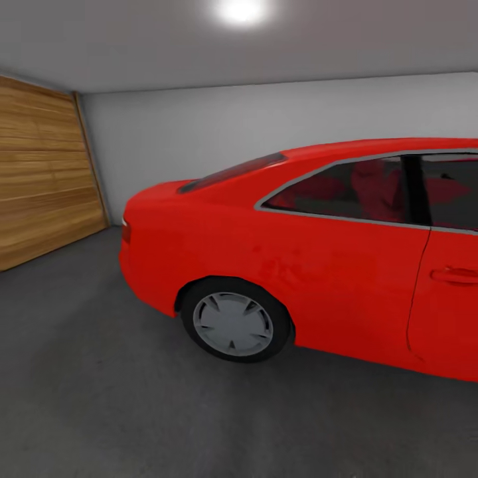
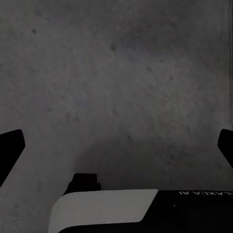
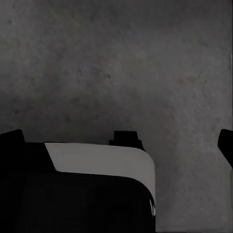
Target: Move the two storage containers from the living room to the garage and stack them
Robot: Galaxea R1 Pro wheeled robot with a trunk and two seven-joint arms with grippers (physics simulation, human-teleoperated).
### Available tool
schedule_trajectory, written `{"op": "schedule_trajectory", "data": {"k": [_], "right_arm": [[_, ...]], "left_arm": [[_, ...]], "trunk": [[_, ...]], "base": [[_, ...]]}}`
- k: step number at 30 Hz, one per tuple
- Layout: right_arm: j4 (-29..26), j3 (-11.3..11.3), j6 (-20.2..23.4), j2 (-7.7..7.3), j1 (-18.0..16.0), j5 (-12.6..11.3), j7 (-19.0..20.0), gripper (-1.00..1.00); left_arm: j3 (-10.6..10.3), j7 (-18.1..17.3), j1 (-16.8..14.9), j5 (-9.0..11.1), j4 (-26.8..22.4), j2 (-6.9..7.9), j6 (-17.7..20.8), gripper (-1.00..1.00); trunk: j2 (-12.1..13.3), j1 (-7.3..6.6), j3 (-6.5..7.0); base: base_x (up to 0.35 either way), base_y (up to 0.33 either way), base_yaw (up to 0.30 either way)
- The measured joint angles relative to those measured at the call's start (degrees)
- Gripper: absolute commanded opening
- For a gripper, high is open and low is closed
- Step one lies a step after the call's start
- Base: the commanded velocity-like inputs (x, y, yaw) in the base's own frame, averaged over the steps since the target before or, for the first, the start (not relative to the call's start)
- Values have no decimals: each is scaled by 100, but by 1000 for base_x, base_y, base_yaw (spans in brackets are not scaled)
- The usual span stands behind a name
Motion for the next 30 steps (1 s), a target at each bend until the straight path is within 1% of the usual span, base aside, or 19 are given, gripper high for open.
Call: {"op": "schedule_trajectory", "data": {"k": [7,18,22,24,26,30], "right_arm": [[0,-6,-8,-86,-1,-6,1,100],[-3,-8,-13,-129,-1,-8,-23,100],[-8,-23,-16,-197,-1,-8,-36,100],[-14,-38,-21,-271,-1,-15,-38,100],[-29,-43,-23,-312,-1,-19,-38,100],[-109,-50,-25,-370,-1,-27,-39,100]], "left_arm": [[14,1,0,0,4,-7,-15,100],[26,9,0,-6,9,26,-18,100],[148,13,0,-8,9,33,-38,100],[263,13,0,-8,9,57,-75,100],[327,9,0,-8,9,69,-96,100],[368,-14,0,-4,8,85,-115,100]], "trunk": [[0,0,0],[0,0,0],[0,0,0],[0,0,0],[0,0,0],[0,0,0]], "base": [[0,0,-273],[0,0,-277],[0,0,-277],[0,0,-277],[0,0,-277],[0,0,-278]]}}
